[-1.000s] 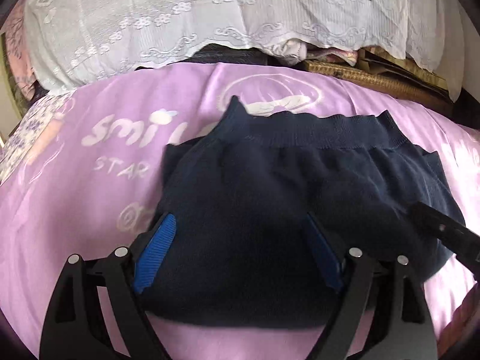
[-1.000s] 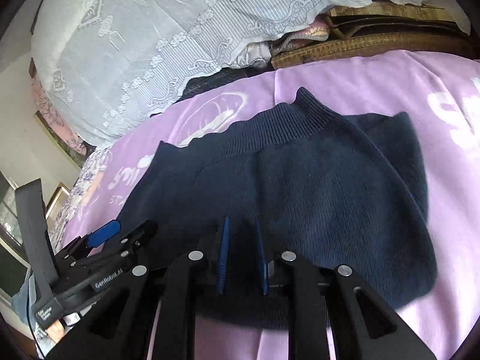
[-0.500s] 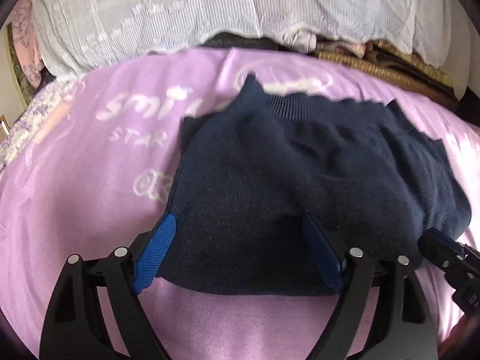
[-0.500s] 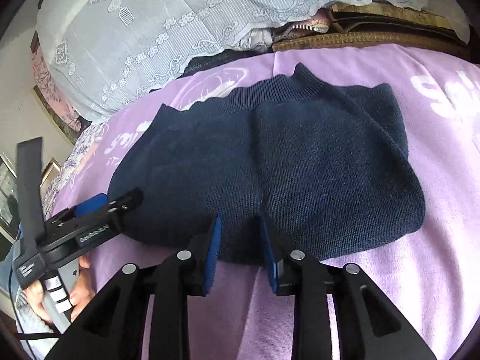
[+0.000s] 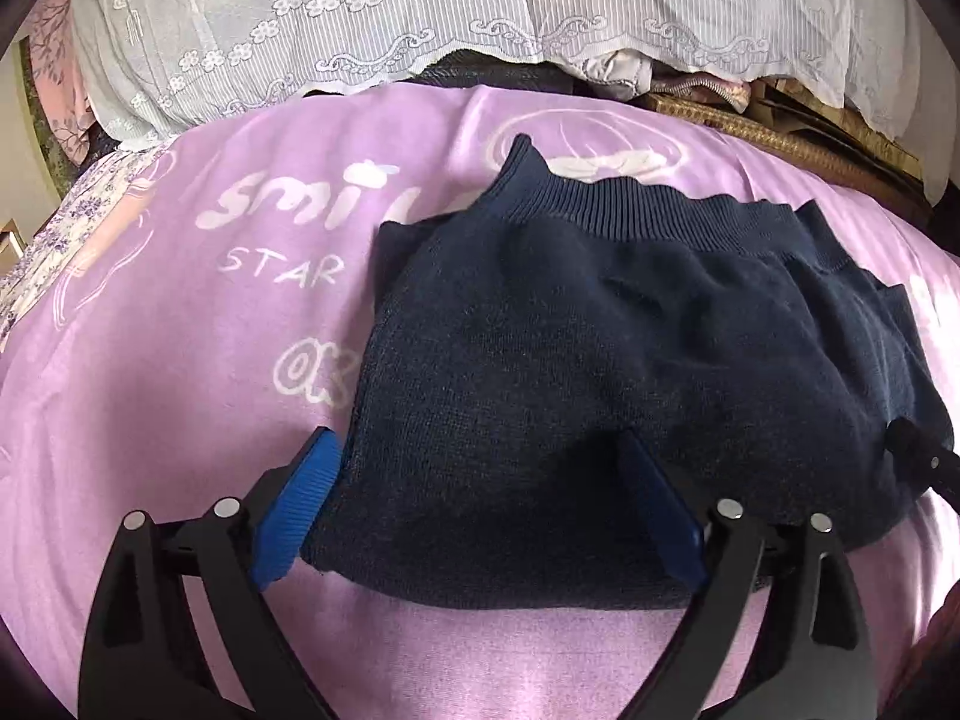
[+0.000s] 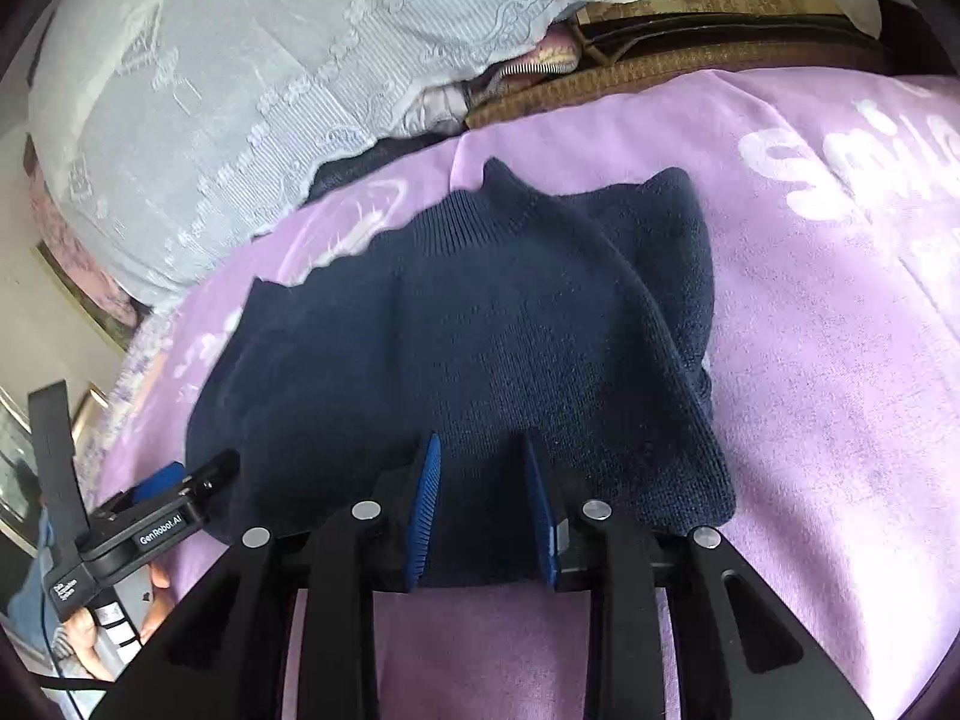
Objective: Fold small clothes
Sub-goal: 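Smooth the folded cardigan flat with both open grippers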
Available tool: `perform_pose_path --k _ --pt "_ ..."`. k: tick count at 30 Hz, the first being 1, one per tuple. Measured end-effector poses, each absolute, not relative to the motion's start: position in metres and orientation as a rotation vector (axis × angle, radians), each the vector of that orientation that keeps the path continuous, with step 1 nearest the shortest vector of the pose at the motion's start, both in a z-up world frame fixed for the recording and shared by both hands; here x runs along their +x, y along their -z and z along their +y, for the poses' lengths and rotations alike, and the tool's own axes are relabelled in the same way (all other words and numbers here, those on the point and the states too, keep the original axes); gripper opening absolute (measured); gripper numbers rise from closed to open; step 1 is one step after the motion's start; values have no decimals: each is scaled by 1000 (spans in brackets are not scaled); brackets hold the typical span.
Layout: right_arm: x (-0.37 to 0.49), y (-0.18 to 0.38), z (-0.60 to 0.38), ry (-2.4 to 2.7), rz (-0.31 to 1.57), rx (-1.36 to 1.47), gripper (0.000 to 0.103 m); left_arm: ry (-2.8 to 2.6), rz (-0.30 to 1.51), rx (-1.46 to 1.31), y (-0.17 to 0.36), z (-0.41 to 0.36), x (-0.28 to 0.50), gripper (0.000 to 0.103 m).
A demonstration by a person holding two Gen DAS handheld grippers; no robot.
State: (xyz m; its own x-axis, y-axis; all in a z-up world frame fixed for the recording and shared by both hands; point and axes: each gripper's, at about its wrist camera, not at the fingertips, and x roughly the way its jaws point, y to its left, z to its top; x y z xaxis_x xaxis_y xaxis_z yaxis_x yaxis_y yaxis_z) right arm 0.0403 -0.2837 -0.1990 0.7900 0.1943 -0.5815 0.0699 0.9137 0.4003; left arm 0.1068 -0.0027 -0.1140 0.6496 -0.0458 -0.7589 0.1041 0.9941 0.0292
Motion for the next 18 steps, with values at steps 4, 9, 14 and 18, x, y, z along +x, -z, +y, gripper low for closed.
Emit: perform_pose_path --k 4,9,14,18 --pt "36 195 -282 -53 644 417 30 77 846 81 112 -3 104 91" --pt "25 178 -280 -33 568 399 38 75 818 73 105 -1 101 91" --pt "25 176 -275 -50 568 394 43 75 768 53 93 2 95 91" --pt "22 170 -263 -55 545 338 51 85 757 59 89 -1 93 91"
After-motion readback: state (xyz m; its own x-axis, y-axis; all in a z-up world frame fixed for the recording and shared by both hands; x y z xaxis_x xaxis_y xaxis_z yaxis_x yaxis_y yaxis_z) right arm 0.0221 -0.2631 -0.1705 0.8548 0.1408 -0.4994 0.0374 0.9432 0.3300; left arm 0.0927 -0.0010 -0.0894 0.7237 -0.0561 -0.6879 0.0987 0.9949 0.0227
